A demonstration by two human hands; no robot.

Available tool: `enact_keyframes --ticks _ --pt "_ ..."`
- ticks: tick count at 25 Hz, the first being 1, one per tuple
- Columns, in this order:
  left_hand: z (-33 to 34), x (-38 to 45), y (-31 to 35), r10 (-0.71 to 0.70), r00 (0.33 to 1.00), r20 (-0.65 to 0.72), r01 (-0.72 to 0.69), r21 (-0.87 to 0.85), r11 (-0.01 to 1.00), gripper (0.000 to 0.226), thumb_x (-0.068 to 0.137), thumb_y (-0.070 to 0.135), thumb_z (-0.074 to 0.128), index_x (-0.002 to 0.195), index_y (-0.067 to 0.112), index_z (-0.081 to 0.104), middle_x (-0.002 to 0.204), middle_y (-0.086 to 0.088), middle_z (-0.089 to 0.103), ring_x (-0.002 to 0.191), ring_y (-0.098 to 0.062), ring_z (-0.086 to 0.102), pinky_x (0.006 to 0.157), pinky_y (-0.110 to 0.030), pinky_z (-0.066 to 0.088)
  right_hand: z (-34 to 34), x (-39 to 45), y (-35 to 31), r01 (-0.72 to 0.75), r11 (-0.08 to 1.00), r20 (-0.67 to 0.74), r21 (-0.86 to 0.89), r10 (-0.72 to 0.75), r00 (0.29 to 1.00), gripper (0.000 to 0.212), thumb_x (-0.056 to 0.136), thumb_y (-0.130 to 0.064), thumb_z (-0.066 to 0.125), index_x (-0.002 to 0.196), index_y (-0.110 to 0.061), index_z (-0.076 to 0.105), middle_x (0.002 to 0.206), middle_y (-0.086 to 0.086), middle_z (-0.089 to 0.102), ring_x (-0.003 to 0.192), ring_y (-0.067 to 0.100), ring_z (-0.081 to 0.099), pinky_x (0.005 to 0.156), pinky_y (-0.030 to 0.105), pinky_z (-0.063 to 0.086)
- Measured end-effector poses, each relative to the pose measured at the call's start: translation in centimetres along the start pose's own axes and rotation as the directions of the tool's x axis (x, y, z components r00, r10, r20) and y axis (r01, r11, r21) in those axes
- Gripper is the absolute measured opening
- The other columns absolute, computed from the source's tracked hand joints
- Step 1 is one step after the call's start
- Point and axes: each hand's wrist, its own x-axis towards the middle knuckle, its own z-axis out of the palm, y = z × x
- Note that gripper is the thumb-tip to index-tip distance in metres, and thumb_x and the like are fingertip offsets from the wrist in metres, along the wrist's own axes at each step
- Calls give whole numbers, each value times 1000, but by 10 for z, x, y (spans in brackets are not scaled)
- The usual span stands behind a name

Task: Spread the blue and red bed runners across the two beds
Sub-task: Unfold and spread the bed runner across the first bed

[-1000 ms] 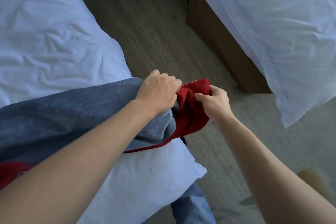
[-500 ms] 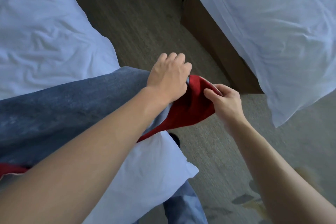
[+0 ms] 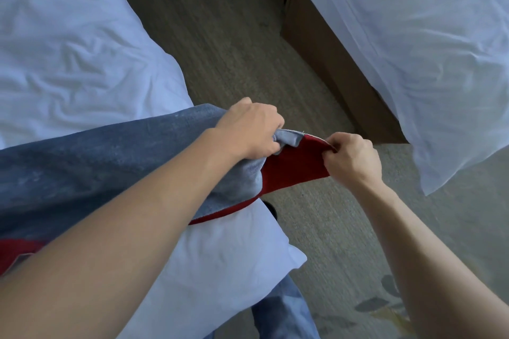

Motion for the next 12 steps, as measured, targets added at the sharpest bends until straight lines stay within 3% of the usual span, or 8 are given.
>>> enact_keyframes --ticks 3,5,8,10,12 --pt "9 -4 11 57 998 -28 -58 -28 998 26 87 41 61 74 28 42 82 8 43 75 -15 43 83 -32 33 13 -7 -20 251 955 60 154 -263 963 8 81 -30 67 88 -30 69 74 -13 68 73 10 64 68 29 47" --pt "7 -6 7 9 999 33 -8 -56 998 27 82 46 65 75 28 46 82 9 49 77 -15 47 81 -30 30 20 -7 -24 334 940 -28 76 -333 943 6 82 -29 67 77 -26 68 62 -11 63 63 13 60 64 29 42" --pt "4 -14 -3 -47 986 161 41 38 998 34 76 58 66 87 28 55 85 8 62 81 -17 54 81 -32 30 19 -9 7 215 972 -17 -92 -217 976 8 82 -26 65 77 -25 71 63 -8 61 65 17 58 63 29 39" --pt "9 -20 -5 -40 988 146 25 102 994 38 78 55 65 96 24 52 92 7 63 84 -17 58 88 -34 34 18 -18 27 116 965 173 -234 -76 982 11 85 -26 62 80 -24 71 70 -4 63 72 22 61 65 32 46" --pt "14 -26 -4 -4 995 100 -9 130 991 27 84 43 62 94 25 45 95 6 63 84 -17 57 91 -34 36 26 -24 25 82 978 351 -192 -9 936 11 85 -23 59 81 -25 69 76 -4 66 79 23 63 67 33 50"
